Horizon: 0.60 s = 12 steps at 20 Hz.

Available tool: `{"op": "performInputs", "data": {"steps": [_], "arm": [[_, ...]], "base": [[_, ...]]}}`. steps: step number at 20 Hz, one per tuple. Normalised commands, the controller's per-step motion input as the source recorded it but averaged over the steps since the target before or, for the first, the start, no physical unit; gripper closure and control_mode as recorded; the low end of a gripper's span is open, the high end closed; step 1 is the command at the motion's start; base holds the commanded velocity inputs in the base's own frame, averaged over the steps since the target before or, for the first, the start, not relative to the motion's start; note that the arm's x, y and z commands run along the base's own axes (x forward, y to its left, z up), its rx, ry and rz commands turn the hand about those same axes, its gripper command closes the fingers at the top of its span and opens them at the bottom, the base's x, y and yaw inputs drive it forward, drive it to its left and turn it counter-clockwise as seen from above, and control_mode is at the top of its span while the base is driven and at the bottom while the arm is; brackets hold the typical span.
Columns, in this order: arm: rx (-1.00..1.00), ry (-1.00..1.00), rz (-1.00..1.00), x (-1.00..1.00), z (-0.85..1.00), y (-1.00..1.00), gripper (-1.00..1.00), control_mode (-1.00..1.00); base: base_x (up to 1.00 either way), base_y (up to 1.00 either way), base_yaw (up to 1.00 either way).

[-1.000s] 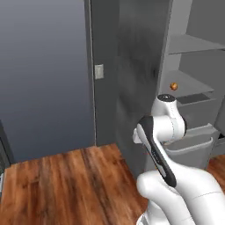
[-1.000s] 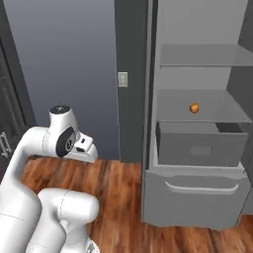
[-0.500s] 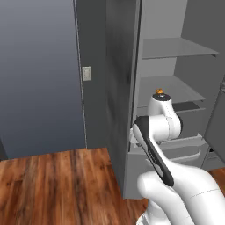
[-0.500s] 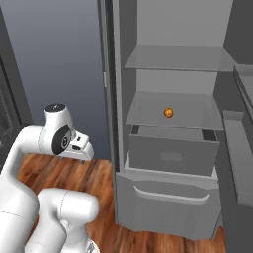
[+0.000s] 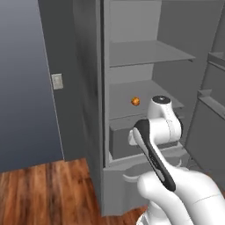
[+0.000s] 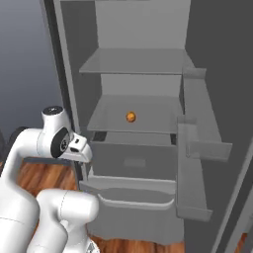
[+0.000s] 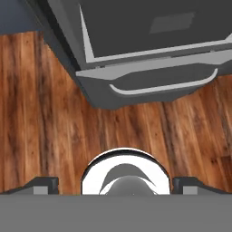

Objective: Place the cold items (pear and peach) from the fridge in one tupperware on the dining counter. Place the warm items (hot dog and kebab skewer) in the stove area in another tupperware.

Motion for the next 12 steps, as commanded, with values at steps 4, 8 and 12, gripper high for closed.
{"op": "performInputs", "data": {"steps": [4,8,12], "arm": [[0.00,0.00,0.00,0.00,0.00,0.00,-1.00,1.00],[0.00,0.00,0.00,0.00,0.00,0.00,-1.00,1.00],[0.00,0.00,0.00,0.00,0.00,0.00,-1.00,1.00]], "base": [[0.44,-0.56,-0.33],[0.02,-0.21,-0.29],[0.00,0.00,-0.06]]}}
